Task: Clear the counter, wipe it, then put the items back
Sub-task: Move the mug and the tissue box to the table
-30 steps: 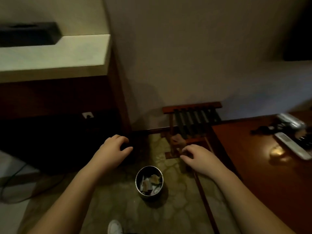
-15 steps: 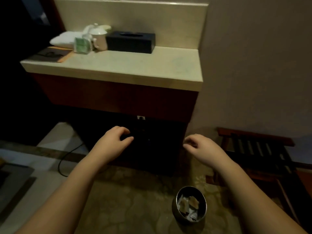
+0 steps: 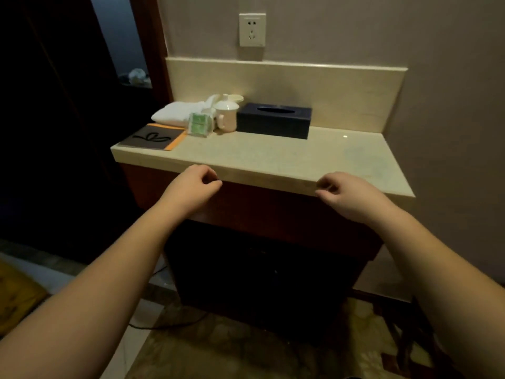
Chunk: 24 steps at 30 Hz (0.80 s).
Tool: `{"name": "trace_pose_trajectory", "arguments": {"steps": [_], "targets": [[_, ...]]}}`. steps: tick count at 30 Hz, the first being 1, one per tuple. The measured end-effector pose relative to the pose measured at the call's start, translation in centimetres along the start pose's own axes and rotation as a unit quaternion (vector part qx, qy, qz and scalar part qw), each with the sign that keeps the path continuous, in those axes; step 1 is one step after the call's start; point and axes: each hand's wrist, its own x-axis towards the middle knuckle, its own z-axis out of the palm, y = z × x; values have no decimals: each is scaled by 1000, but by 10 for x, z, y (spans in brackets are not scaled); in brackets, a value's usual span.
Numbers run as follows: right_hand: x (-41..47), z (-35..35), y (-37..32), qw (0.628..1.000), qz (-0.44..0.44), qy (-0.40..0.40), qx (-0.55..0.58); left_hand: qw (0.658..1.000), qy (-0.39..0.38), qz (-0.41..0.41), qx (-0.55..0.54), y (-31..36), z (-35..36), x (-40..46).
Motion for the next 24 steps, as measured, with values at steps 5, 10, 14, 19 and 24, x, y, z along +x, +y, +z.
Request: {"name": "trace_pose_trajectory", "arguments": {"steps": [5,10,14,19,24], "targets": [[66,-21,-2,999,3,21,-43,998,47,-12,-39,-1,-15,53],[142,-33,11,996,17,26,-77,997,55,-39,-39,-4,-16,115],[211,-31,29,996,28,20,-86,993,54,-72,-80,-8,-4,166],[280,-21,45,995,41,-19,-86,983,48,-98,-149,-11,17,225],[328,-10,57,992,52,-72,-93,982,49,-109,-147,-13,33,267]]}}
